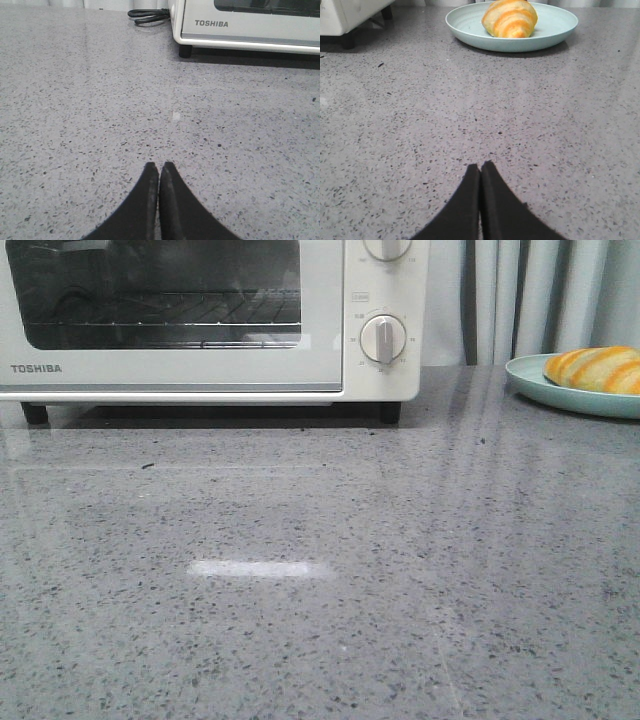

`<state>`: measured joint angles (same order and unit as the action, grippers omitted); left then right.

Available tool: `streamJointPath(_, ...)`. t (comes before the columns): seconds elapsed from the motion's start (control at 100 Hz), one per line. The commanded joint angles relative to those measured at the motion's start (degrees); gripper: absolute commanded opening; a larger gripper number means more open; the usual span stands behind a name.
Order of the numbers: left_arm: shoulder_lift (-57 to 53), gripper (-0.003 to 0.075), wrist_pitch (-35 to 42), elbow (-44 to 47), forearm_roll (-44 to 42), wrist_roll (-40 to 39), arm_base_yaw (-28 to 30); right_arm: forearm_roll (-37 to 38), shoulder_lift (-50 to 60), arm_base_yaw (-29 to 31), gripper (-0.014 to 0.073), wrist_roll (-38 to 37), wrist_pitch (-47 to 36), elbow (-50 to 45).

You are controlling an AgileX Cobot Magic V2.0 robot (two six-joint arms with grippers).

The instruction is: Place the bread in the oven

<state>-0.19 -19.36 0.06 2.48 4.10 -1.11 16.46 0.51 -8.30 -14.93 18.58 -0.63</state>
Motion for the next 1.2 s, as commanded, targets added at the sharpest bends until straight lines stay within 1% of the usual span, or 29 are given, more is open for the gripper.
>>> streamJointPath(0.0, -1.7, -0.0021, 3.5, 1.3, 0.2, -0.5, 0.2, 0.5, 1.2, 0.3, -0.0069, 0.5, -3.4, -0.7)
streamJointPath(0.83, -1.7, -0.0021, 3.5, 1.3, 0.2, -0.5, 0.2, 1.2, 1.2, 0.3, -0.0069, 0.5, -3.6, -0.7)
streamJointPath(0.89, -1.7, -0.0021, 3.5, 1.3, 0.2, -0.5, 0.2, 4.3, 1.2, 0.3, -0.0069, 0.5, -4.9, -0.6)
streamJointPath(0.96, -1.7, -0.0021, 3.5, 1.3, 0.2, -0.5, 0.2, 12.0, 1.2, 0.3, -0.0069, 0.5, -8.6, -0.6)
streamJointPath(1.01, -1.7, -0.0021, 4.2, 1.3, 0.7, -0.7, 0.2, 14.3, 1.2, 0.3, -0.0069, 0.5, -12.0, -0.6)
streamJointPath(1.06, -1.7, -0.0021, 6.7, 1.3, 6.0, -0.8, 0.2, 14.5, 1.2, 0.3, -0.0069, 0.5, -16.3, -0.6)
streamJointPath(1.11, -1.7, -0.0021, 10.0, 1.3, 16.4, -0.8, 0.1, 14.5, 1.2, 0.3, -0.0069, 0.5, -21.3, -0.6)
streamJointPath(1.16, -1.7, -0.0021, 12.6, 1.3, 29.7, -0.8, 0.1, 14.5, 1.2, 0.3, -0.0069, 0.5, -26.9, -0.6)
streamJointPath(1.18, -1.7, -0.0021, 13.6, 1.3, 32.4, -0.8, 0.1, 14.5, 1.2, 0.3, -0.0069, 0.5, -28.3, -0.6)
streamJointPath(1.19, -1.7, -0.0021, 14.1, 1.3, 36.0, -0.8, 0.1, 14.5, 1.2, 0.3, -0.0069, 0.5, -30.3, -0.6)
